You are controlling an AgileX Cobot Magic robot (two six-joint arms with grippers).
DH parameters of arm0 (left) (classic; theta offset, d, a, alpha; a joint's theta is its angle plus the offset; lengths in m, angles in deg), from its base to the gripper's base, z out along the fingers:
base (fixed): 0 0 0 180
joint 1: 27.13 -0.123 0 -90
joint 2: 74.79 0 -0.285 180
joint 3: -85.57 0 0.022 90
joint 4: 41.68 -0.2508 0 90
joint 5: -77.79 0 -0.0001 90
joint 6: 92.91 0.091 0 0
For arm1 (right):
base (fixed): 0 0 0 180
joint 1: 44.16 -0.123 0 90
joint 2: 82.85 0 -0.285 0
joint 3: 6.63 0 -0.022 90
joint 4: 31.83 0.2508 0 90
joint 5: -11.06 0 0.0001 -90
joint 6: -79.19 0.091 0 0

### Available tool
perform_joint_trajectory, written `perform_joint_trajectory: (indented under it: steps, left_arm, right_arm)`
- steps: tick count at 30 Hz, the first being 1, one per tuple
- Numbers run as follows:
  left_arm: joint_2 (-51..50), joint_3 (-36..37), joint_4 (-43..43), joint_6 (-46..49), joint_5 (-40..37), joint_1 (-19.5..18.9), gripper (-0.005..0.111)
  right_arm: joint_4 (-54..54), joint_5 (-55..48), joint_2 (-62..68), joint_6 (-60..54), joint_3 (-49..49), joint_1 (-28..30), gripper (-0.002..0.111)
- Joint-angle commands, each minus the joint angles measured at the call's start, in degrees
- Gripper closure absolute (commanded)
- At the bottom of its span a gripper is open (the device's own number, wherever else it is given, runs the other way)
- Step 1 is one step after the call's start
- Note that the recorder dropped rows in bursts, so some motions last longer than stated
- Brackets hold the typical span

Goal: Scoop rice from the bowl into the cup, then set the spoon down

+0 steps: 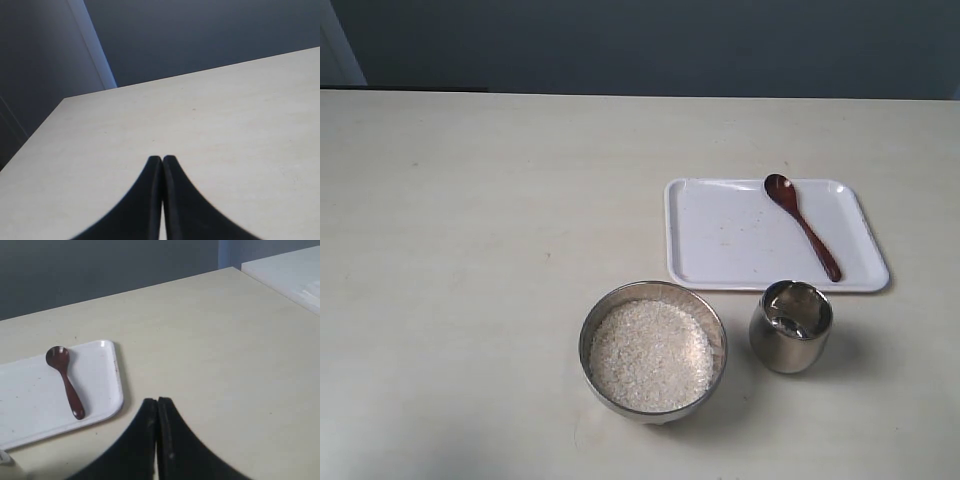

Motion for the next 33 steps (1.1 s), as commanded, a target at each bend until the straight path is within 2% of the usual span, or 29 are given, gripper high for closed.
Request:
perform_joint_trajectory:
  steps: [1,33]
  left_arm:
    - [0.26,-0.14,0.11,-0.4,0.78,-0.1,0.106]
    - [0.26,-0.14,0.11,-0.4,0.78,-0.1,0.106]
  right_arm:
    - [2.73,0.25,-0.35,-0.1,0.29,0.36,0.108]
    - [3.27,-0.06,-0.35,-0.1,0.29,0.36,0.108]
